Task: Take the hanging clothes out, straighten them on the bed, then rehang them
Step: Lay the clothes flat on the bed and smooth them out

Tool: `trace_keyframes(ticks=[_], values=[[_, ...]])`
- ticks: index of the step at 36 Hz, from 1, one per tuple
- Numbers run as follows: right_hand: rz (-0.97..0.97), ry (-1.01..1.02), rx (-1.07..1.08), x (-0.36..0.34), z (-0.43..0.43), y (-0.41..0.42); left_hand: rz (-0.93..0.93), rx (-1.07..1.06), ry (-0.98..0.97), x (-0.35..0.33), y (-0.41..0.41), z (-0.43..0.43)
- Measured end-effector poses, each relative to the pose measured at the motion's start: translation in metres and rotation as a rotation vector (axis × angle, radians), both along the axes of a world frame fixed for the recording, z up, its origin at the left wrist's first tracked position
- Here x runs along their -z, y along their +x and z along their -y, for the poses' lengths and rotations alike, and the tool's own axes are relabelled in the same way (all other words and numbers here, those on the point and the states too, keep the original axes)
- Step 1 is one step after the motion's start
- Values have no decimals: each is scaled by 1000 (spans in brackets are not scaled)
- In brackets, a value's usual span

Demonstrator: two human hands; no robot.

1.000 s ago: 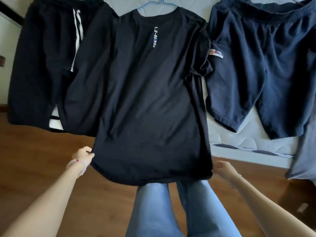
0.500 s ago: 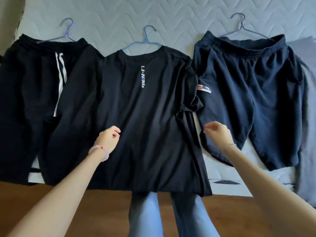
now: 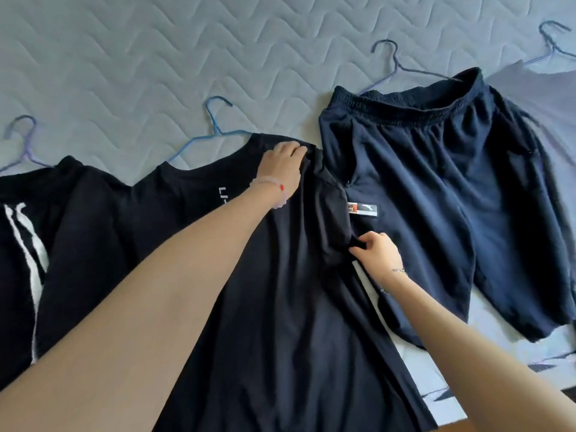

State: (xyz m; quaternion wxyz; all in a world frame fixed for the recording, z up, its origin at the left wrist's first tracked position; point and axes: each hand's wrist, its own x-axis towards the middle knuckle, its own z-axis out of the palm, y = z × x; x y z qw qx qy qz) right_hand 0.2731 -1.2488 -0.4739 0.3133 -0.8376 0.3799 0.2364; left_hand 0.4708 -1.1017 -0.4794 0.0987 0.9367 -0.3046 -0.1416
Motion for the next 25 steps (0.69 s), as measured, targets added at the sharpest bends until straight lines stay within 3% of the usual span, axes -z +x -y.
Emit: trace_keyframes(ticks=[6,11,15,21,25], values=[[300,199,264,0,11,1,30,51,210,26,51,7],[490,219,452,-17,34,21,133,87,218,29,73,9],[600,101,425,-22,68,39,175,91,214,27,88,8],[655,91,371,-26,86,58,84,-208,62,25,95,5],[657,124,359,-23,79,62,121,-265,67,20,92,1]])
